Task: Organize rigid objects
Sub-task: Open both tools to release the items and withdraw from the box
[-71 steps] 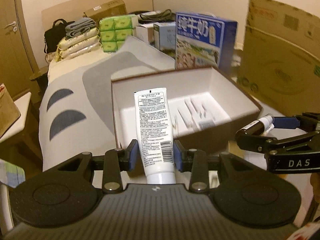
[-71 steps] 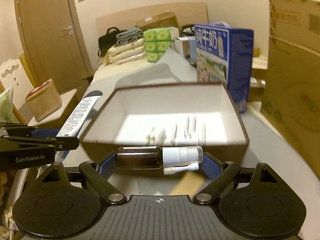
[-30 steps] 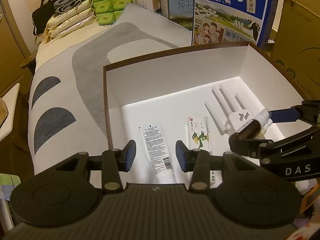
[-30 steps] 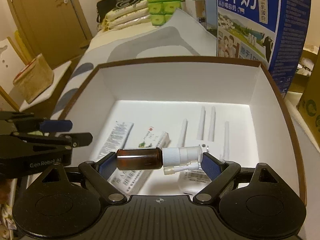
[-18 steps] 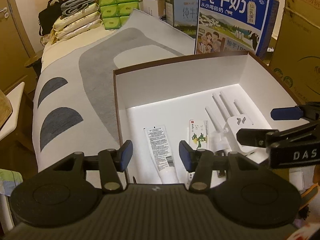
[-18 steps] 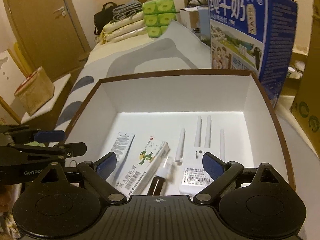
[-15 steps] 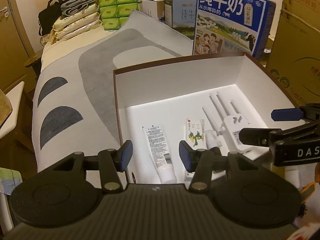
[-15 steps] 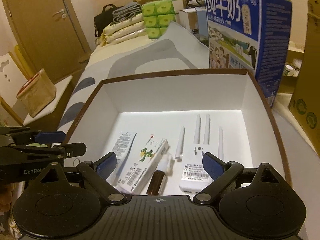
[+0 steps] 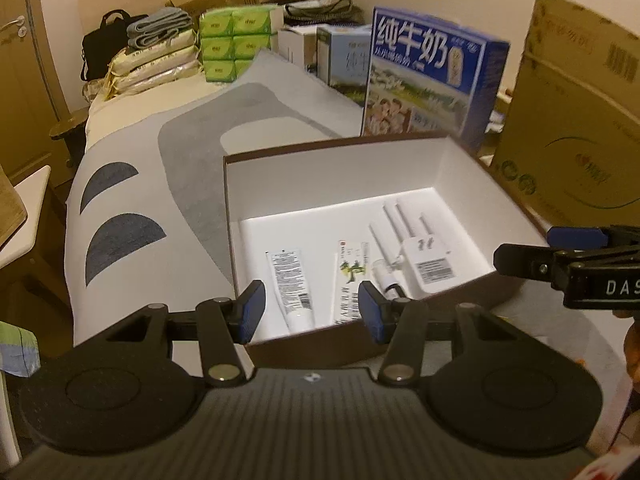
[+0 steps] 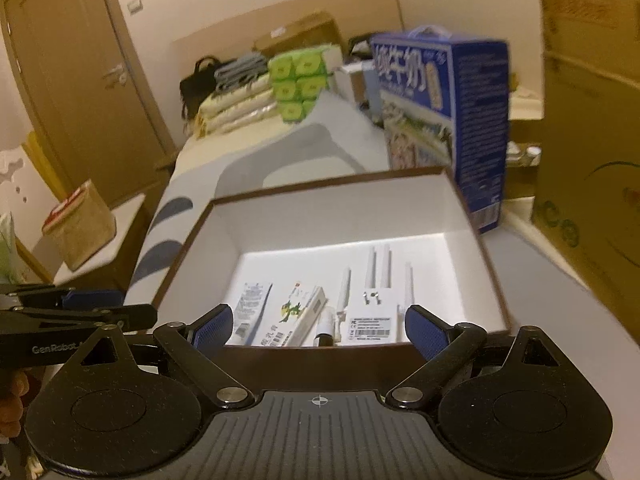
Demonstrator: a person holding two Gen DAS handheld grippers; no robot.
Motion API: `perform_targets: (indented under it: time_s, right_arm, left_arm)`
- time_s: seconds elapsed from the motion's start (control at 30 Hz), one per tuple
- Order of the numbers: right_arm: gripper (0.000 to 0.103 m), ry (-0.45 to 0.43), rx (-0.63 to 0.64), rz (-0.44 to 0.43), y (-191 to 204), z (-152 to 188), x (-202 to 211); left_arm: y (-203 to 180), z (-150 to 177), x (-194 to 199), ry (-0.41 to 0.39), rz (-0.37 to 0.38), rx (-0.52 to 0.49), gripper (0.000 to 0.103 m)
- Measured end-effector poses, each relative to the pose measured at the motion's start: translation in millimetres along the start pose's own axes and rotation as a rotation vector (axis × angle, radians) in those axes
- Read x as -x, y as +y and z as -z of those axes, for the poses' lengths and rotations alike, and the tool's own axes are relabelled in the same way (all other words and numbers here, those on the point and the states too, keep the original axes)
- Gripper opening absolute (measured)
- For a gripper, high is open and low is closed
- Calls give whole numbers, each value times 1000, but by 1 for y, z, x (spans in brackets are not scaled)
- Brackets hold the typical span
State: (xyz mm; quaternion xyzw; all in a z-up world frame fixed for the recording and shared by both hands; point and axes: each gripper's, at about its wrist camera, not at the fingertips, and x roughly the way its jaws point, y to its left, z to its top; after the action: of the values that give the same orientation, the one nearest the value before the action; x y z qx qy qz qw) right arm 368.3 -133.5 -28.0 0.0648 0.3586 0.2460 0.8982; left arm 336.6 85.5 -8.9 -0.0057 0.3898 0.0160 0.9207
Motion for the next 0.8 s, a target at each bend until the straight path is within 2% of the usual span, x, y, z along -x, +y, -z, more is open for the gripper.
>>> perform_targets:
  time_s: [0.4, 0.8]
  right_arm:
    - [90, -86, -39, -38, 8, 29, 80]
    - [90, -115, -82, -45, 12, 71, 135]
  left_arm:
    - [-18, 35, 76, -48, 44, -2, 47]
    - [-32, 81, 123, -59, 69, -9, 47]
